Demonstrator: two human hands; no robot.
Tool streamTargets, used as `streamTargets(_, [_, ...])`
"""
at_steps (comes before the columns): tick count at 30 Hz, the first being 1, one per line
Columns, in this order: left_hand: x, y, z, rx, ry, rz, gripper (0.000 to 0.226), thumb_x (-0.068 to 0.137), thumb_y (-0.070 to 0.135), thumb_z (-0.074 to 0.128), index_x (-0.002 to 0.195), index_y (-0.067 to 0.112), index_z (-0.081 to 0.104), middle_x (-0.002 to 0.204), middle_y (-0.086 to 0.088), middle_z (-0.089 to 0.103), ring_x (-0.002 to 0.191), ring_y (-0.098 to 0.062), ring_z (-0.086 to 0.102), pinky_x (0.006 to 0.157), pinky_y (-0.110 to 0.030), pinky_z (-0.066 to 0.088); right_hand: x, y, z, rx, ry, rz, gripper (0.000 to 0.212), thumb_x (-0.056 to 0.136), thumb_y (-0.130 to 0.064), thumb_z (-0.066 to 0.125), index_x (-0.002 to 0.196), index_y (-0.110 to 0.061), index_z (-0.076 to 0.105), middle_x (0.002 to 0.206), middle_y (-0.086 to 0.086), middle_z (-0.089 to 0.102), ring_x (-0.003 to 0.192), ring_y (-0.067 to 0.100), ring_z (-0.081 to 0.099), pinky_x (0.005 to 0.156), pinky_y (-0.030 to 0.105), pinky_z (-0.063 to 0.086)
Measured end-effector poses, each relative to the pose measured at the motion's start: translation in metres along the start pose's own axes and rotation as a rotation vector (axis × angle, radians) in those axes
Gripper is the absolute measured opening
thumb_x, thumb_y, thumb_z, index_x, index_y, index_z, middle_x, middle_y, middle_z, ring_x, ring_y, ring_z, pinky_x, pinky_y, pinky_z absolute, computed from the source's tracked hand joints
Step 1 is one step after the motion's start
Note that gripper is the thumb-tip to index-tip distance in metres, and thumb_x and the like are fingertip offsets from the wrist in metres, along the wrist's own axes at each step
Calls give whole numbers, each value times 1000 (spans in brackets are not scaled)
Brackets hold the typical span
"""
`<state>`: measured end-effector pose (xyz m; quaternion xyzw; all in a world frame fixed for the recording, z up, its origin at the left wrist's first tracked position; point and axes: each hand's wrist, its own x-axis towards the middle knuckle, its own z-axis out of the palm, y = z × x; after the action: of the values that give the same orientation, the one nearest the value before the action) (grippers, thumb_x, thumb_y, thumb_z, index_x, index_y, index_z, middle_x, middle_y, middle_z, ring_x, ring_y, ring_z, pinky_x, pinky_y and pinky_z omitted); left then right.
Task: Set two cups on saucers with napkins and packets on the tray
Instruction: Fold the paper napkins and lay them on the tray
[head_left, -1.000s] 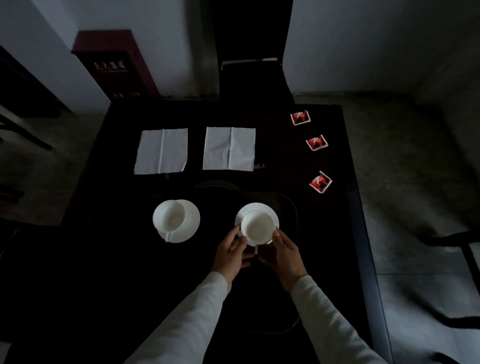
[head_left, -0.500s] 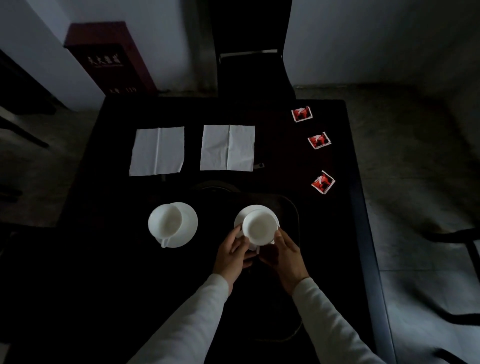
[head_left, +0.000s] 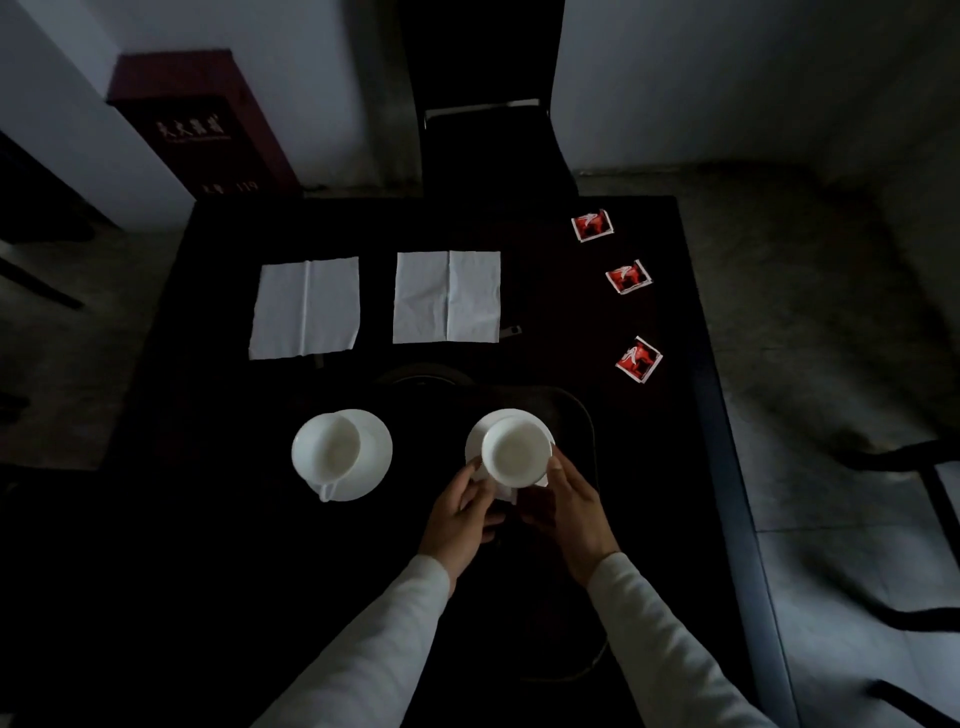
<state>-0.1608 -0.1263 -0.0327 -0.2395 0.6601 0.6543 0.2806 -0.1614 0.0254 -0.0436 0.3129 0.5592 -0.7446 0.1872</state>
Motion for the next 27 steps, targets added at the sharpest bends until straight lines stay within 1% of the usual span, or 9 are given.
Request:
streamTargets(2, [-7, -2, -8, 69, -22, 1, 40, 101, 37, 54, 140, 42, 45, 127, 12, 59, 98, -11, 73, 78, -26, 56, -3, 1, -5, -26, 31, -6, 32, 106, -39, 47, 135, -36, 59, 116, 6, 76, 105, 22, 74, 84, 37, 60])
streamTargets(5, [-21, 3, -31, 176, -56, 46, 26, 101, 35, 54, 126, 42, 56, 130, 11, 63, 98, -7, 72, 79, -23, 56, -5, 1, -15, -106, 126, -37, 27, 103, -38, 52, 121, -25, 68, 99, 8, 80, 89, 20, 78, 72, 30, 60])
streamTargets(8, [-32, 23, -62, 235, -77, 131, 18, 99, 38, 57, 114, 42, 67, 121, 11, 70, 95, -6, 73, 80, -22, 56, 1, -10, -20, -191, 213, -141, 26, 97, -40, 60, 102, -20, 77, 93, 16, 79, 83, 26, 76, 78, 43, 62])
streamTargets(11, [-27, 56, -91, 246, -58, 223, 17, 99, 35, 58, 109, 41, 71, 109, 15, 75, 91, -7, 74, 75, -21, 56, 18, -36, -8, -332, 271, -266, 20, 95, -41, 62, 92, -28, 77, 79, 5, 78, 73, 21, 74, 78, 50, 60])
streamTargets(16, [31, 123, -124, 299, 8, 385, 20, 99, 18, 59, 98, 33, 72, 94, 9, 78, 75, -7, 72, 64, -14, 50, 60, -89, 32, -586, 351, -408, 13, 92, -37, 68, 80, -34, 72, 67, -8, 74, 67, 9, 71, 65, 32, 55])
streamTargets(18, [67, 149, -131, 385, 31, 464, 14, 98, 21, 61, 99, 29, 72, 92, 5, 77, 72, -6, 72, 64, -12, 50, 79, -107, 53, -691, 318, -449, 14, 92, -34, 69, 78, -32, 71, 72, -8, 73, 72, 10, 71, 64, 29, 53])
streamTargets(21, [127, 188, -136, 654, 22, 657, 15, 97, 26, 62, 106, 25, 75, 90, 16, 73, 80, 7, 67, 75, -8, 48, 109, -124, 86, -816, 258, -464, 11, 93, -34, 69, 86, -26, 72, 80, -5, 73, 74, 12, 70, 67, 29, 55])
streamTargets(23, [166, 212, -135, 831, -11, 758, 18, 97, 23, 61, 109, 22, 75, 97, 16, 71, 84, 9, 63, 78, -13, 48, 128, -127, 106, -885, 251, -428, 18, 92, -38, 69, 92, -21, 74, 84, -1, 74, 78, 16, 70, 71, 29, 56])
streamTargets(27, [237, 246, -129, 1194, -36, 831, 26, 97, 21, 58, 121, 21, 69, 113, -1, 71, 101, -16, 65, 87, -37, 54, 154, -115, 134, -989, 266, -354, 22, 89, -40, 69, 96, -20, 75, 95, 4, 74, 90, 23, 71, 84, 36, 59])
